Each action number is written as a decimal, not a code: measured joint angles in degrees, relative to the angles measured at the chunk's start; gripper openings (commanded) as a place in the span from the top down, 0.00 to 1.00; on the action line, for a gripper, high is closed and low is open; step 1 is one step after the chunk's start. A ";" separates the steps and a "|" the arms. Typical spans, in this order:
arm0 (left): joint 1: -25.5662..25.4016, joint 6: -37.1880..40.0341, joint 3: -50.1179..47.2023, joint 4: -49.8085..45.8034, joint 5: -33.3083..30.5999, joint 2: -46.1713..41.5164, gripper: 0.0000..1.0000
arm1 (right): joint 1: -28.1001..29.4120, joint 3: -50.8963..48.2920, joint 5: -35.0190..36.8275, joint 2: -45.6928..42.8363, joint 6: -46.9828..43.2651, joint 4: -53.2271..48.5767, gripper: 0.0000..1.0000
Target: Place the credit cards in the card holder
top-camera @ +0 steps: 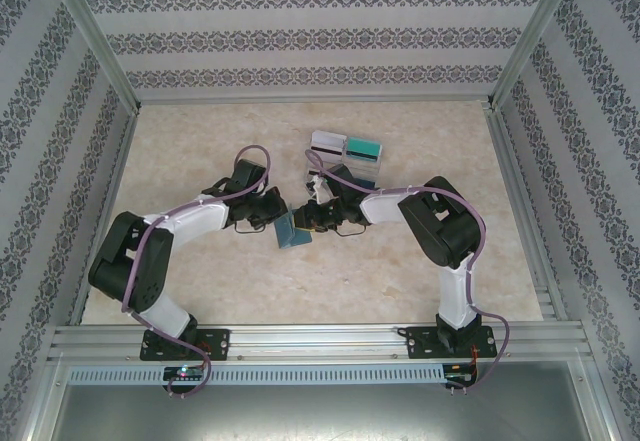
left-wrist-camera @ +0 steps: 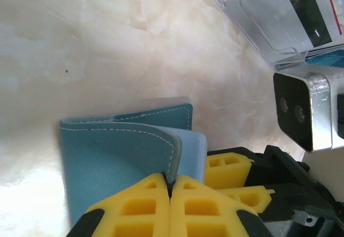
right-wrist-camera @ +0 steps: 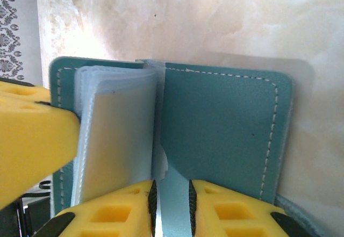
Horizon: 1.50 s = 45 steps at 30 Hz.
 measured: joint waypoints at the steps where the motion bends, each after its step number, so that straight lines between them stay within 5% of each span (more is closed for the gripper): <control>1: 0.17 0.22 0.00 -0.26 0.00 -0.28 1.00 | 0.00 -0.02 -0.02 0.00 0.07 0.09 0.74; 13: 1.42 4.55 0.20 -4.24 -0.44 -2.75 1.00 | -2.69 -2.12 -1.73 -1.70 1.25 1.22 0.56; 27: 2.16 7.93 2.27 -4.24 4.94 -1.20 1.00 | -7.10 -2.82 -1.53 -14.49 -1.38 -5.99 0.60; 45: 5.33 8.17 -1.01 4.92 9.09 1.70 1.00 | -3.58 2.10 -2.93 -0.07 -0.33 -4.09 0.66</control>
